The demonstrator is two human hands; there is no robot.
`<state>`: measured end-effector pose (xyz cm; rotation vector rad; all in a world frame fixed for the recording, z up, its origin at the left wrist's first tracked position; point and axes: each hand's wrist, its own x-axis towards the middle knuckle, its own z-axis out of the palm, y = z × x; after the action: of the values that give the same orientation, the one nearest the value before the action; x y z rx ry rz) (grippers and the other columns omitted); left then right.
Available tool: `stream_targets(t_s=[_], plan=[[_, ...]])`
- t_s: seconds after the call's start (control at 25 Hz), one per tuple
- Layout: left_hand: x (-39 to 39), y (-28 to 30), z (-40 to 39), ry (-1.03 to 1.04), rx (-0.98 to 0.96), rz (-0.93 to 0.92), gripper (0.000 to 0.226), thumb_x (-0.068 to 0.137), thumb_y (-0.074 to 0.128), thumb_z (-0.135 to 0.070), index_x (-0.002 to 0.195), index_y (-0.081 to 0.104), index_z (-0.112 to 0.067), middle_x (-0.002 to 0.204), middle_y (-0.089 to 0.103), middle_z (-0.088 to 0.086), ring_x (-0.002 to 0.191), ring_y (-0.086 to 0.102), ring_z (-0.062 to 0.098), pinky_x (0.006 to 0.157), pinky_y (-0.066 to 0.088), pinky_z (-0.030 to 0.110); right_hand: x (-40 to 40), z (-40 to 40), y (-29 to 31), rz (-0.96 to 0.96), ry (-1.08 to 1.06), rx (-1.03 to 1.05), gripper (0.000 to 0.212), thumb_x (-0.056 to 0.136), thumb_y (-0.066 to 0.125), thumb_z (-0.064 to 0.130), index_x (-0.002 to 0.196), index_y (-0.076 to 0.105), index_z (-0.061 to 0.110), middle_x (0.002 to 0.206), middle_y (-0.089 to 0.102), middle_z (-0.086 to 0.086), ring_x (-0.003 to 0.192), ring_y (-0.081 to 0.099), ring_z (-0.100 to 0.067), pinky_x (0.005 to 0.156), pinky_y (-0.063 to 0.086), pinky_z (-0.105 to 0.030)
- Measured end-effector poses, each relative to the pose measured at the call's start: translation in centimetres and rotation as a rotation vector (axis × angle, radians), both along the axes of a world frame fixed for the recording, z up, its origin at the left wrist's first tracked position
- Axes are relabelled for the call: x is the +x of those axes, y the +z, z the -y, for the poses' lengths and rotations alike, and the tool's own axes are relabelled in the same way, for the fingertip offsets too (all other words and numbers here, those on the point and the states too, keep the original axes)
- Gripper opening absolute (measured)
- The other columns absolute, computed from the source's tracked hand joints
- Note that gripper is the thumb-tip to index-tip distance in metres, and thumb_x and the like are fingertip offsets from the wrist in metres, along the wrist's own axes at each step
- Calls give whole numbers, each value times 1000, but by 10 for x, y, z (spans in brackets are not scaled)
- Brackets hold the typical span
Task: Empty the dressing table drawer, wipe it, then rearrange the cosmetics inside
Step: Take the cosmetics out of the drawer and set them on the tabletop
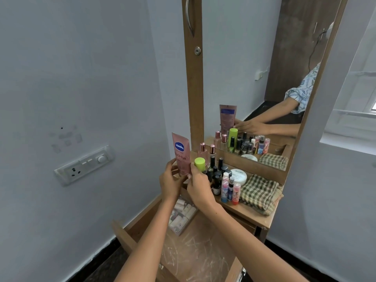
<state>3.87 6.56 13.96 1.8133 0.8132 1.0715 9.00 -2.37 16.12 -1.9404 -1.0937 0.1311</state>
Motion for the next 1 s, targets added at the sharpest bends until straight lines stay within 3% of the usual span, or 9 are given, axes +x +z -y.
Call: stream_targets(t_s=[0.12,0.28,0.52,0.76,1.0], plan=[[2,-6,0,32,15,9,50,76,79,-19,120,56,-16,104,68,-1,90,64,11,79,54,25,0,4,-4,20,-4,6,49,91,46,-3,139,40,5,126,59,-12,115,59,-25,97,51,-37],[3,-6,0,33,25,-12,51,75,79,-19,119,55,-14,102,66,-2,87,63,8,69,46,10,0,10,-5,23,6,-7,49,91,48,-4,139,41,4,126,59,-12,115,58,-24,98,50,-34],[3,-7,2,51,18,-24,45,76,78,-12,116,57,-10,98,65,-2,84,62,6,64,48,6,-5,26,-9,52,19,35,45,91,46,-5,134,50,7,130,58,-9,120,55,-20,100,40,-20],[11,-6,0,85,26,-52,26,75,76,-5,97,64,-7,92,69,5,86,65,16,75,53,24,-6,53,-27,127,44,52,38,91,48,-1,128,56,8,123,62,-6,114,58,-17,97,47,-28],[20,-9,-7,91,35,-91,17,74,76,-7,82,64,-15,81,67,2,79,64,18,75,56,40,-2,73,-41,152,50,30,32,92,49,2,121,61,9,116,65,-3,105,61,-13,90,50,-24]])
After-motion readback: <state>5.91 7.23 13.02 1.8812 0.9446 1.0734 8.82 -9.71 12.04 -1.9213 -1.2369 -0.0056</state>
